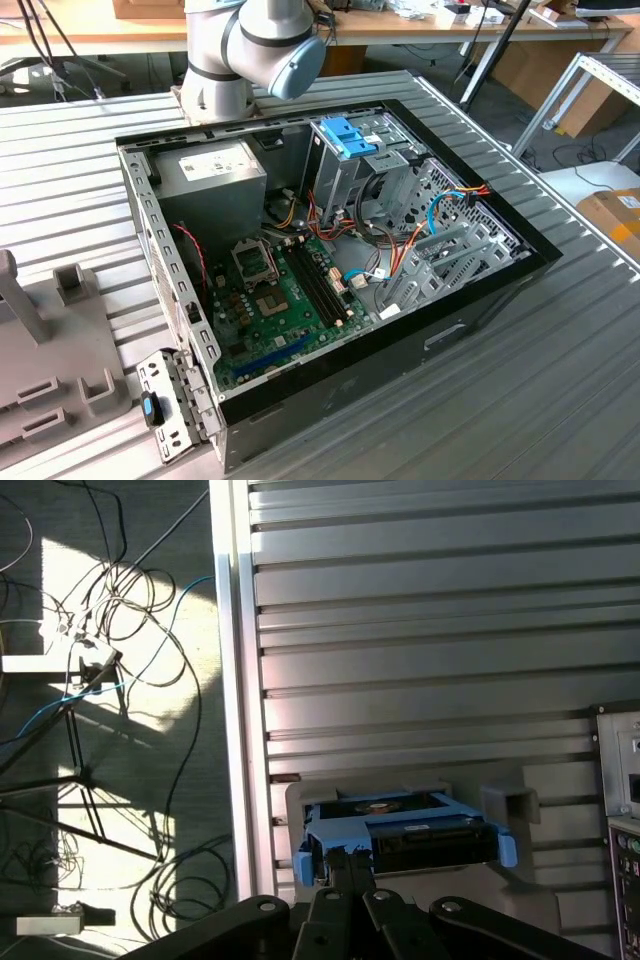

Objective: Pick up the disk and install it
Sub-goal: 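Pick up the disk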

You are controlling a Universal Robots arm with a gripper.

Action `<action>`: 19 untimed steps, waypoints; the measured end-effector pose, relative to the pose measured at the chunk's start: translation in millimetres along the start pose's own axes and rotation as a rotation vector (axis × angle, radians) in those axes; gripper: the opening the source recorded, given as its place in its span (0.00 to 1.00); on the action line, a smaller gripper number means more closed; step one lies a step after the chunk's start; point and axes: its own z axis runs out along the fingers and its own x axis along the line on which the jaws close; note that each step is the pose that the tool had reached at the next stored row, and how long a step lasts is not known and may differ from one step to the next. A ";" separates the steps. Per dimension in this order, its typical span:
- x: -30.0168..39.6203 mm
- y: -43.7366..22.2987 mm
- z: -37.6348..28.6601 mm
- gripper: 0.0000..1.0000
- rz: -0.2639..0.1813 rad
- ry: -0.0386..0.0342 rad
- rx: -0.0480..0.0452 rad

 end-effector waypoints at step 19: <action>0.4 0.0 0.0 0.11 -0.194 0.0077 0.0074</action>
